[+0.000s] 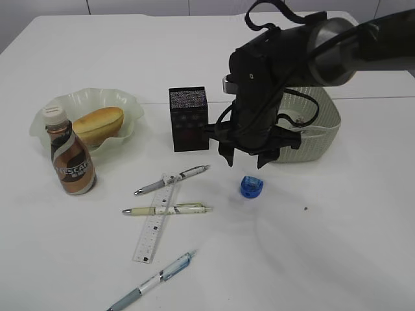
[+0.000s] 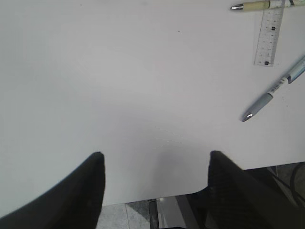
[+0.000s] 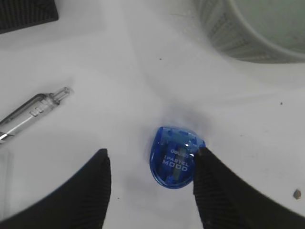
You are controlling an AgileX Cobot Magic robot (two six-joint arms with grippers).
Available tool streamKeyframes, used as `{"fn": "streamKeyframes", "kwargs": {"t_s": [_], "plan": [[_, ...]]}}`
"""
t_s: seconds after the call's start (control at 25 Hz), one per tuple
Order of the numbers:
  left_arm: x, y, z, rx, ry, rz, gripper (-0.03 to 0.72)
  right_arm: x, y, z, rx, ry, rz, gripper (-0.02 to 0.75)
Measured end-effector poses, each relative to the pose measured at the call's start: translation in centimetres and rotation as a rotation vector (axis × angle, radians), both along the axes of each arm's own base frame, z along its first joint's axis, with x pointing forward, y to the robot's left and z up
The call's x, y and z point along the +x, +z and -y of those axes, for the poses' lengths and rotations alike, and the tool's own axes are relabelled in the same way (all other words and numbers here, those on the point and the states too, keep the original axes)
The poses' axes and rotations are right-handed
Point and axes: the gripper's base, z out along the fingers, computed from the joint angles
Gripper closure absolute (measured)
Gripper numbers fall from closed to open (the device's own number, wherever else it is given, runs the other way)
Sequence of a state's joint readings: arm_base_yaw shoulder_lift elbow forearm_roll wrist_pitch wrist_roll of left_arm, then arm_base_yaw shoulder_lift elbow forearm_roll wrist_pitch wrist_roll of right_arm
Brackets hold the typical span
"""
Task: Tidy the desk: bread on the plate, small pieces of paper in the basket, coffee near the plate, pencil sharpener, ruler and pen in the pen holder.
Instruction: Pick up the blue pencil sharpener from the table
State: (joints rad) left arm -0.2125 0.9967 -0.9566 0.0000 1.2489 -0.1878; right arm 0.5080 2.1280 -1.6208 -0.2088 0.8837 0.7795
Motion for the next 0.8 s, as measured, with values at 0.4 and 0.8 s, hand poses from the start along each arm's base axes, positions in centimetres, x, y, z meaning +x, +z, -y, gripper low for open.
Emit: {"fn": "streamKeyframes", "kwargs": {"t_s": [0.4, 0.8], "plan": [[0.0, 0.0, 0.0, 0.0, 0.0, 0.0, 0.193, 0.5, -0.8, 1.0, 0.003, -0.049, -0.031, 0.332], [0.0, 0.0, 0.0, 0.0, 0.0, 0.0, 0.193, 0.4, -2.5, 0.9, 0.006, -0.071, -0.093, 0.332]]}}
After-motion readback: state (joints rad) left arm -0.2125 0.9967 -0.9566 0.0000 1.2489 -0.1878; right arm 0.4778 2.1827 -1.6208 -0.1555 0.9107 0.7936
